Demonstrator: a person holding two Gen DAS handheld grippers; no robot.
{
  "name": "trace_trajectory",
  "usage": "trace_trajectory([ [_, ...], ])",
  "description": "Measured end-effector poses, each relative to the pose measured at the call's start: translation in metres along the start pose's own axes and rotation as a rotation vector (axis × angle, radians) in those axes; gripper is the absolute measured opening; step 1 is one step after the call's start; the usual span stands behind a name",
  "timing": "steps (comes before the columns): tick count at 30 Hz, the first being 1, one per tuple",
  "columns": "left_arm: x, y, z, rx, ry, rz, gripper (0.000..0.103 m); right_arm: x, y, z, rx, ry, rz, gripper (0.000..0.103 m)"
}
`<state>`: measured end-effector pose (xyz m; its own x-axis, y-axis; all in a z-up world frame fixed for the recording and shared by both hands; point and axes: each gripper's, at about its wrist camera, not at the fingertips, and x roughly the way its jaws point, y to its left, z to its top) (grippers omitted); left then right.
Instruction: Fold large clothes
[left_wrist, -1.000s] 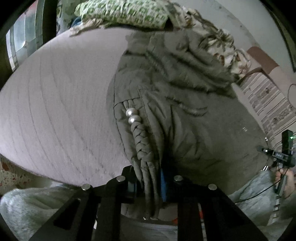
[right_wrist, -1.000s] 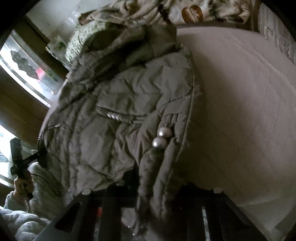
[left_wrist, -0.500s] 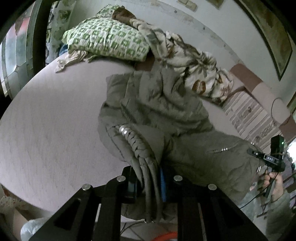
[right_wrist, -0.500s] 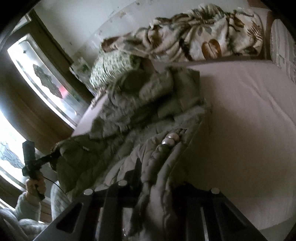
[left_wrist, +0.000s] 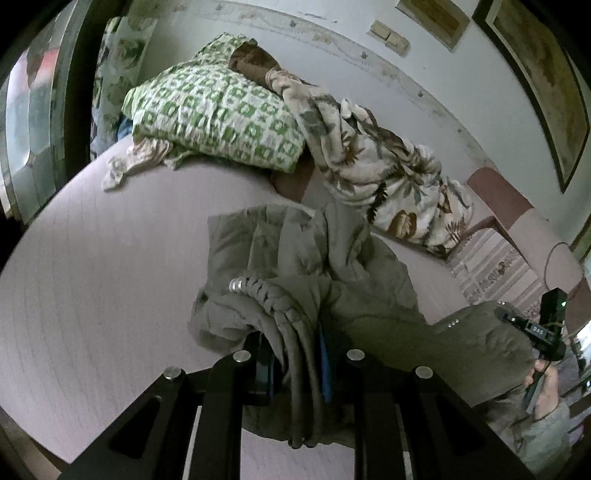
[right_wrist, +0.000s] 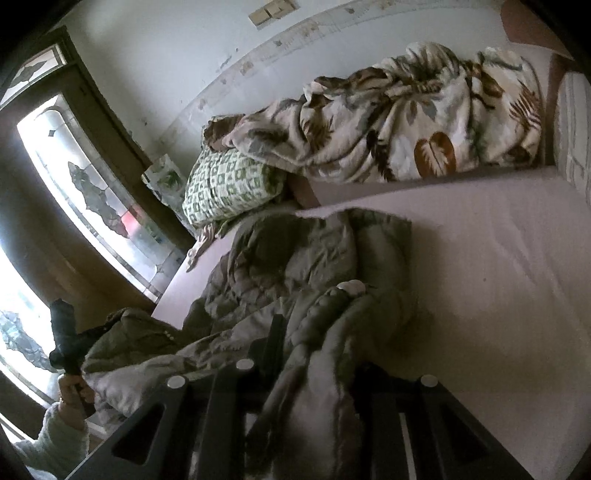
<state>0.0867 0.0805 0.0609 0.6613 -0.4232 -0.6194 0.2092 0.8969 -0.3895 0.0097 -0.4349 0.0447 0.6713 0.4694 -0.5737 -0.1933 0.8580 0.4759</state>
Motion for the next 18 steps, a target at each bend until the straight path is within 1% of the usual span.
trace_trajectory([
  [7,0.030,-0.002,0.040,-0.011,-0.011,0.035,0.019,0.025,-0.011,0.041,0.059,-0.011,0.002,0.019],
  [12,0.067,0.006,0.072,-0.053,0.002,0.079,0.019,0.053,-0.026,0.072,0.140,-0.006,0.011,0.019],
  [18,0.116,0.015,0.101,-0.071,0.001,0.171,0.019,0.098,-0.048,0.105,0.214,0.006,-0.050,0.019],
])
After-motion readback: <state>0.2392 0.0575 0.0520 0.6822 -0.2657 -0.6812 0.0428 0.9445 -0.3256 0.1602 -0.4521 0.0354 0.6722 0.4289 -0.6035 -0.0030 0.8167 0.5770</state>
